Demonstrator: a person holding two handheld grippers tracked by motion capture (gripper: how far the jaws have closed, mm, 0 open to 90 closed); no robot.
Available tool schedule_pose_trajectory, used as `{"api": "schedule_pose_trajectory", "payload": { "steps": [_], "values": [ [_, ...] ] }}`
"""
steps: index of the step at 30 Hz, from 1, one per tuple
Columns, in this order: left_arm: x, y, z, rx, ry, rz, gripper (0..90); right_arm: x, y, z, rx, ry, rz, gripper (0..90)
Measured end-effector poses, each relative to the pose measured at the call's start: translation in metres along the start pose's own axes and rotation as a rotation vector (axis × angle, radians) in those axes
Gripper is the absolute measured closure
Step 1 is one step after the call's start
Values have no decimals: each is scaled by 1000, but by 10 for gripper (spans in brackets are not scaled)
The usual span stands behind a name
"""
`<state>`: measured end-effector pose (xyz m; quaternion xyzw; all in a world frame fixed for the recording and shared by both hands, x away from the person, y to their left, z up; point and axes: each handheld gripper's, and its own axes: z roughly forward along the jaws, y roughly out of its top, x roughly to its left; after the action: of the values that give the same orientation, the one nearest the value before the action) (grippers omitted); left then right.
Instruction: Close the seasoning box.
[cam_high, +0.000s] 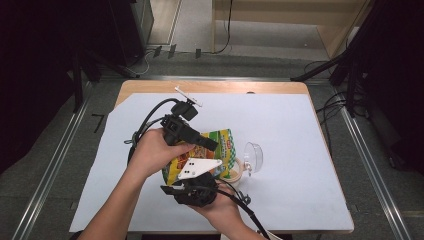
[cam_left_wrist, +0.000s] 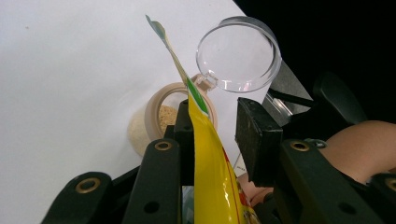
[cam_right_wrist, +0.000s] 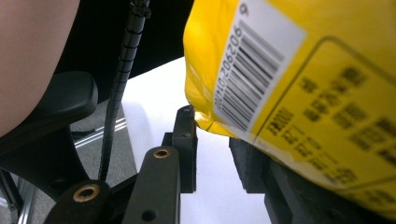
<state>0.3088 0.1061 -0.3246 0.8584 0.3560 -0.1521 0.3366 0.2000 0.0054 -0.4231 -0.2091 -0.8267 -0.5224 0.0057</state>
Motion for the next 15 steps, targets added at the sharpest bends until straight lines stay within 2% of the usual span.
{"api": "schedule_pose_trajectory", "payload": {
  "steps": [7,10,15],
  "values": [
    [0,0,0,1,-4,-4,706,0,0,0,-2,0,-6,748],
    [0,0,1,2,-3,-4,706,0,-1,1,12,-10,-28,785],
    [0,0,1,-1,-5,-7,706,1,-1,1,3,-16,-30,778]
  ]
}}
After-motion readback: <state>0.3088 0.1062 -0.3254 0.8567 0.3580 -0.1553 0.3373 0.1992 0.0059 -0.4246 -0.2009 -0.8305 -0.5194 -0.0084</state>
